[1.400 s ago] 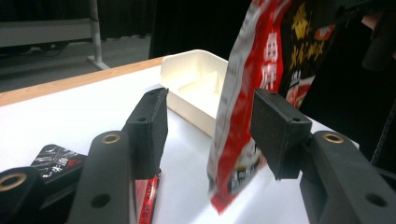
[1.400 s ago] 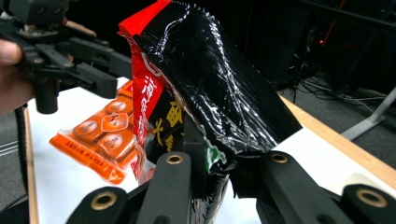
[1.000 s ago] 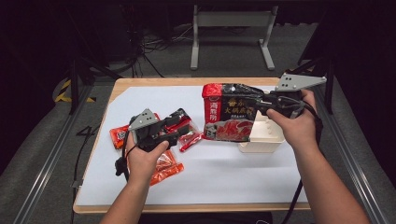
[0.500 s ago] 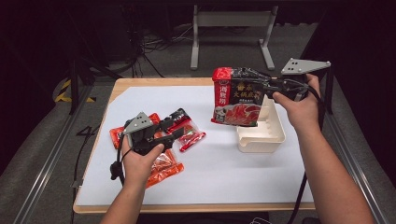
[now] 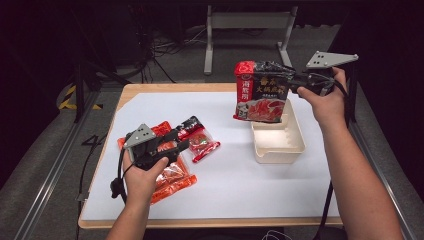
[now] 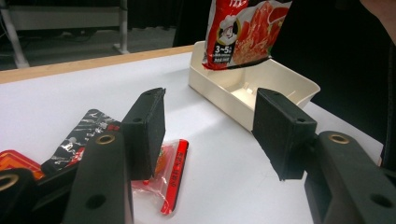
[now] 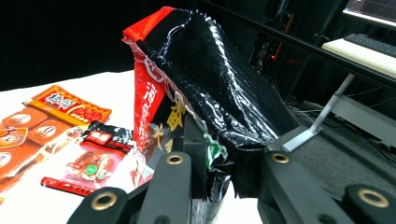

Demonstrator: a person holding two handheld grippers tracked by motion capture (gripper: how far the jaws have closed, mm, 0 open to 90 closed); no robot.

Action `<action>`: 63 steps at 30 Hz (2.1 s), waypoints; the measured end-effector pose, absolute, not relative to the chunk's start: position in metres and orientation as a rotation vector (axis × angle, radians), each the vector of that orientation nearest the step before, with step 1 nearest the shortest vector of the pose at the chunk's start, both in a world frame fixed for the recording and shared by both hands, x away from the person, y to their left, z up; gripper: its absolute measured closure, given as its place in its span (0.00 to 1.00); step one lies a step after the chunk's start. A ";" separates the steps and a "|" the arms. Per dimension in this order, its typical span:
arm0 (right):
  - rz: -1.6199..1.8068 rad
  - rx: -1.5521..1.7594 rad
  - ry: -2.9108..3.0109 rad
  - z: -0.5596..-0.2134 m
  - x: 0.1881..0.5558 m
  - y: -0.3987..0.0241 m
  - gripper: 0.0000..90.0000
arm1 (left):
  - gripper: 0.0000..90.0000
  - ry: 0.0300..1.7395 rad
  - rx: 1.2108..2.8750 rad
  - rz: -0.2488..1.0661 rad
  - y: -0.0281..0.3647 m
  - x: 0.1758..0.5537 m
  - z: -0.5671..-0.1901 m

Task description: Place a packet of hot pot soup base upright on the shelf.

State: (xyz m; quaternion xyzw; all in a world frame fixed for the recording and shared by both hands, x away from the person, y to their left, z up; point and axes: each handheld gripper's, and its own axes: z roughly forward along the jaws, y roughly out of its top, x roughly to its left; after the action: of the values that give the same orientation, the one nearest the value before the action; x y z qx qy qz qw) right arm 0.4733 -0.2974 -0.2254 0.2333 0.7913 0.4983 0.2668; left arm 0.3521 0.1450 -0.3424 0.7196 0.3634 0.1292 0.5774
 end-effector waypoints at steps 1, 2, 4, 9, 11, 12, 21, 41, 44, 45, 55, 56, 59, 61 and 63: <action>1.343 0.629 2.135 -0.225 0.475 -0.299 0.88 | 0.50 0.851 1.686 0.308 0.146 0.352 -0.342; 1.343 0.630 2.135 -0.225 0.476 -0.300 0.88 | 0.50 0.856 1.685 0.307 0.147 0.351 -0.343; 1.339 0.629 2.130 -0.224 0.480 -0.303 0.88 | 0.50 0.862 1.686 0.310 0.148 0.350 -0.344; 1.327 0.617 2.118 -0.224 0.488 -0.309 0.88 | 0.50 0.876 1.684 0.309 0.150 0.348 -0.346; 1.323 0.611 2.113 -0.225 0.491 -0.311 0.88 | 0.49 0.878 1.687 0.310 0.151 0.348 -0.347; 1.319 0.607 2.112 -0.225 0.492 -0.312 0.88 | 0.49 0.878 1.687 0.310 0.151 0.348 -0.347; 1.331 0.609 2.100 -0.231 0.505 -0.320 0.88 | 0.49 0.886 1.685 0.305 0.152 0.349 -0.348; 1.270 0.561 2.047 -0.247 0.525 -0.328 0.88 | 0.48 0.890 1.678 0.299 0.153 0.350 -0.349; 1.273 0.557 2.046 -0.249 0.526 -0.327 0.87 | 0.48 0.889 1.675 0.302 0.153 0.350 -0.349; 1.274 0.554 2.044 -0.250 0.526 -0.327 0.87 | 0.48 0.889 1.674 0.299 0.153 0.350 -0.349; 1.252 0.579 2.059 -0.258 0.529 -0.327 0.87 | 0.48 0.888 1.672 0.294 0.153 0.351 -0.349; 1.248 0.585 2.063 -0.261 0.530 -0.327 0.87 | 0.48 0.887 1.674 0.295 0.153 0.351 -0.349; 1.239 0.591 2.067 -0.265 0.531 -0.328 0.87 | 0.48 0.886 1.675 0.290 0.152 0.351 -0.350; 1.233 0.602 2.067 -0.269 0.531 -0.330 0.87 | 0.48 0.886 1.676 0.289 0.152 0.352 -0.350; 1.236 0.611 2.065 -0.271 0.532 -0.332 0.87 | 0.48 0.885 1.677 0.290 0.152 0.352 -0.350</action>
State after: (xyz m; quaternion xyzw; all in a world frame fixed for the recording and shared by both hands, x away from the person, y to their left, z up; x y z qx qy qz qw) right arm 0.5321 -0.3317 -0.2708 0.2330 0.7870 0.4710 0.3233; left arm 0.3521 0.1516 -0.3501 0.7158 0.3778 0.1237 0.5741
